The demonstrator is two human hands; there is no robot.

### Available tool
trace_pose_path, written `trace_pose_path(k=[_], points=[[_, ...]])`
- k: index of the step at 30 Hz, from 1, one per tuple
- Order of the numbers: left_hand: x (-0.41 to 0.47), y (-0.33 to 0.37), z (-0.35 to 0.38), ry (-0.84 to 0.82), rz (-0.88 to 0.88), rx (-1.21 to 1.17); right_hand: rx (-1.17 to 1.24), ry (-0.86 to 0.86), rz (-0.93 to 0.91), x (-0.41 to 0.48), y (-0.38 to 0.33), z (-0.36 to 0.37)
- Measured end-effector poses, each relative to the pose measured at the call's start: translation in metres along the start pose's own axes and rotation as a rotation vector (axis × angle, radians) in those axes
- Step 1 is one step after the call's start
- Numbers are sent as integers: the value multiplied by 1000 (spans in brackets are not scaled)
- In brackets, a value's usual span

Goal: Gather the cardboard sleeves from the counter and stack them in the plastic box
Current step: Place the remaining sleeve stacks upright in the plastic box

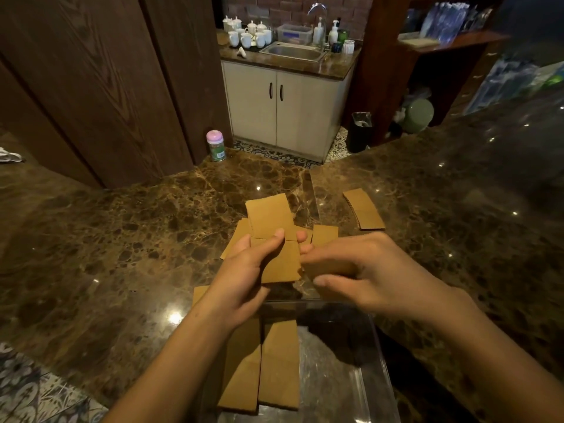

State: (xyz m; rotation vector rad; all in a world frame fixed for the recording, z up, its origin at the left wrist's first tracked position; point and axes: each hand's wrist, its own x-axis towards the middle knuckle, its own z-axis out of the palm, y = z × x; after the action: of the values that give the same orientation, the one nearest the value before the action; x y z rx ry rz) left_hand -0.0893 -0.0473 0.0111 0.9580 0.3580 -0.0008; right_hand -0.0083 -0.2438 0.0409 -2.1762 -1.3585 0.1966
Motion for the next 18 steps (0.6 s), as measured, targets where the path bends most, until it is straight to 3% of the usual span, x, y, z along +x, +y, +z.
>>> trace_pose_path(k=[4,11,18], points=[[-2,0,-4,-44,14,7,432,164,199,2,3,-9],[-3,1,-3,-151,48,-91,874,441,451,15,6,-4],[-5,-1,8,-85,152,33,748,629,571,22,-5,26]])
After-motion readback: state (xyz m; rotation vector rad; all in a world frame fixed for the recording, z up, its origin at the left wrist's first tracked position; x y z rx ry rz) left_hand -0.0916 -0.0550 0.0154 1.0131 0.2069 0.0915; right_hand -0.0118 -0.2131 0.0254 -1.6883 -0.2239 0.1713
